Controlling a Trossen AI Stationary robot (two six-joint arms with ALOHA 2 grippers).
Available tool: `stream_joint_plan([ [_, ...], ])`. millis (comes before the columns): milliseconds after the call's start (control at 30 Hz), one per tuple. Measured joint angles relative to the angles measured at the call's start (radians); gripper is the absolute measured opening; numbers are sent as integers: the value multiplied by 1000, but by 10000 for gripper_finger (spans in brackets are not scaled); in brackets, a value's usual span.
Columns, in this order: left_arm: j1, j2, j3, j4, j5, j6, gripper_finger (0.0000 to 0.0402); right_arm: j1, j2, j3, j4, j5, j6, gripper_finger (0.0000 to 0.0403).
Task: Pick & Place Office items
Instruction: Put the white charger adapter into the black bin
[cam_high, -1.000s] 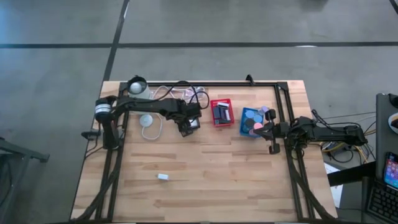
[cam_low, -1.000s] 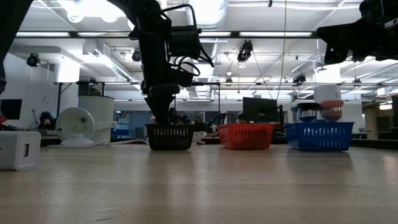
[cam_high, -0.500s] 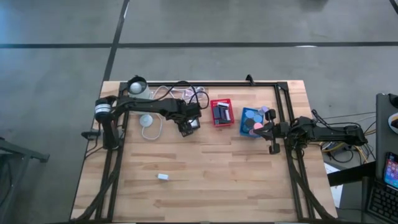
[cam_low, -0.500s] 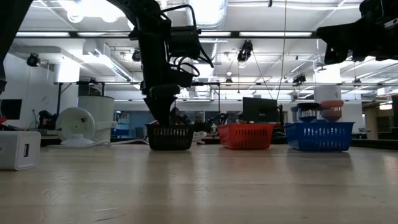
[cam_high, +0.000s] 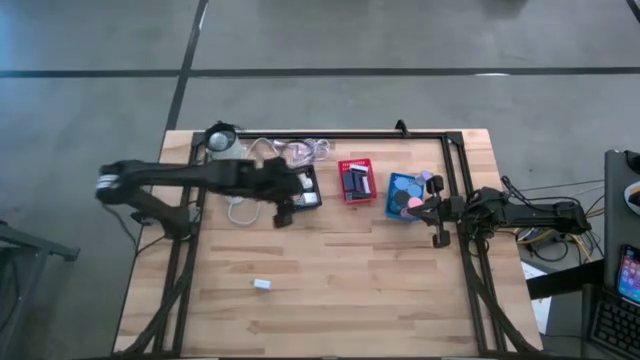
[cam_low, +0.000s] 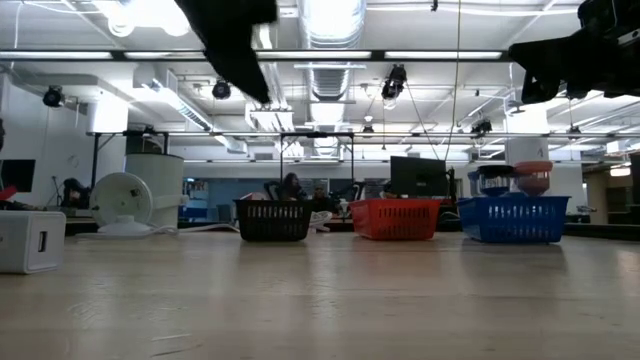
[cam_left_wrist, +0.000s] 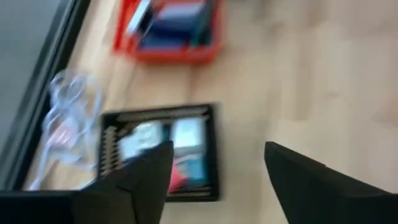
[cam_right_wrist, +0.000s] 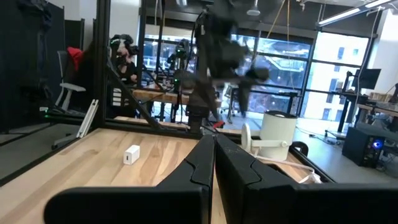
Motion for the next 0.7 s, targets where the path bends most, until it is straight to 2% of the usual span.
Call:
stream_joint_plan([
  [100,-40,-152,-83,60,83,-11,234,0,0,0,0,0,4,8],
  [267,-96,-401,-248,162,99,-24,158,0,0,0,1,0,5,8],
  [367,-103,-540,-339,187,15,-31,90,0,0,0,2,0,0,8],
  [467,-99,-654,-402,189,-71,-120,21,0,0,0,8,0,0,8],
  [533,-96,-715,-431,189,-73,-133,9,0,0,0,15,0,-1,8],
  [700,-97,-821,-516,244,17,-61,4,0,0,0,24,0,-4,8],
])
